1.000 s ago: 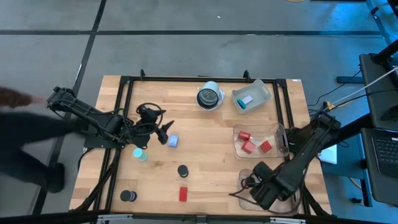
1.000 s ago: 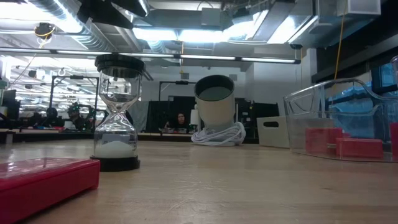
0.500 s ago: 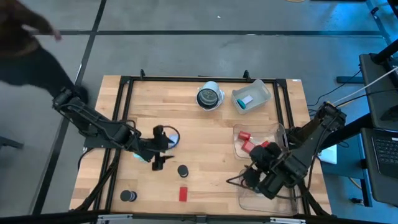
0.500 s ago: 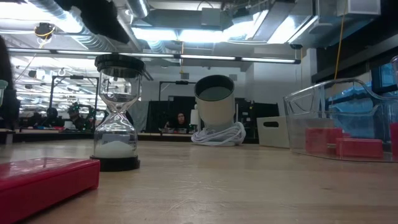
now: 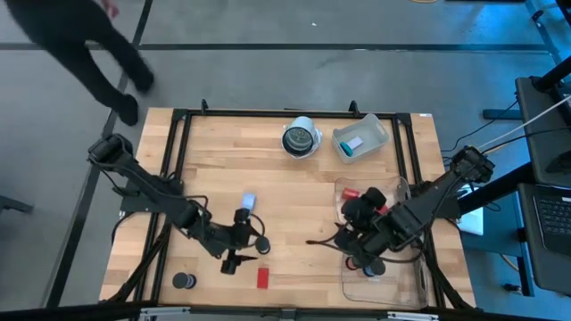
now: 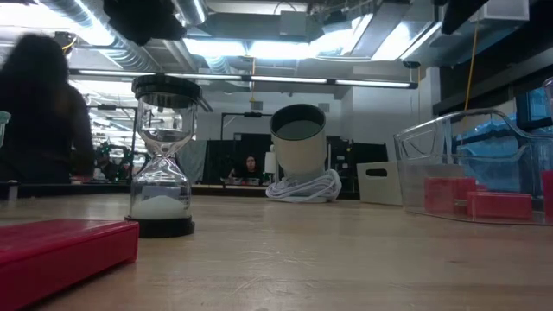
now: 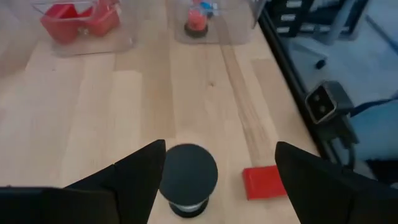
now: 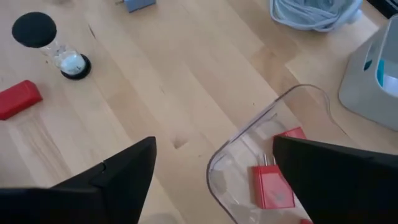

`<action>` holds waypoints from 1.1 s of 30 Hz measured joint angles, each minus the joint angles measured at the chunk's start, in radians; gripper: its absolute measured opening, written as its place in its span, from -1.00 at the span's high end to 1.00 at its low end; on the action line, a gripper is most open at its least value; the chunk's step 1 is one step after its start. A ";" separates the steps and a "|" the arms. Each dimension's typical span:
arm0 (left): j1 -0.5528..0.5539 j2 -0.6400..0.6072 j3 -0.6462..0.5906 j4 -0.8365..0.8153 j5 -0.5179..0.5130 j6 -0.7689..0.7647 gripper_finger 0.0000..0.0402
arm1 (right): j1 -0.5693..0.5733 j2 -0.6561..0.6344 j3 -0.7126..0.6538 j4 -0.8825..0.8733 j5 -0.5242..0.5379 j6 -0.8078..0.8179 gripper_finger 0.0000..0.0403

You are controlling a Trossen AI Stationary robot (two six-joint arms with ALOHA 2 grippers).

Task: Pick & Place Office items
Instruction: Put the white hourglass into the bottom transparent bin

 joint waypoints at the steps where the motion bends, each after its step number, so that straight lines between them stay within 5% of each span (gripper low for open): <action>1: -0.005 0.008 0.000 0.002 -0.013 0.009 -0.52 | -0.008 0.000 0.000 0.005 -0.011 -0.016 -0.64; 7: 0.002 0.043 0.000 0.005 -0.092 0.011 -0.61 | -0.043 0.000 0.000 0.010 -0.042 -0.042 -0.66; 25: 0.023 0.166 0.000 0.010 -0.067 -0.048 -0.63 | -0.053 0.000 0.000 0.018 -0.042 -0.057 -0.66; 33: 0.023 0.168 0.000 0.031 -0.075 0.055 -0.63 | -0.053 0.001 0.000 0.018 -0.041 -0.057 -0.66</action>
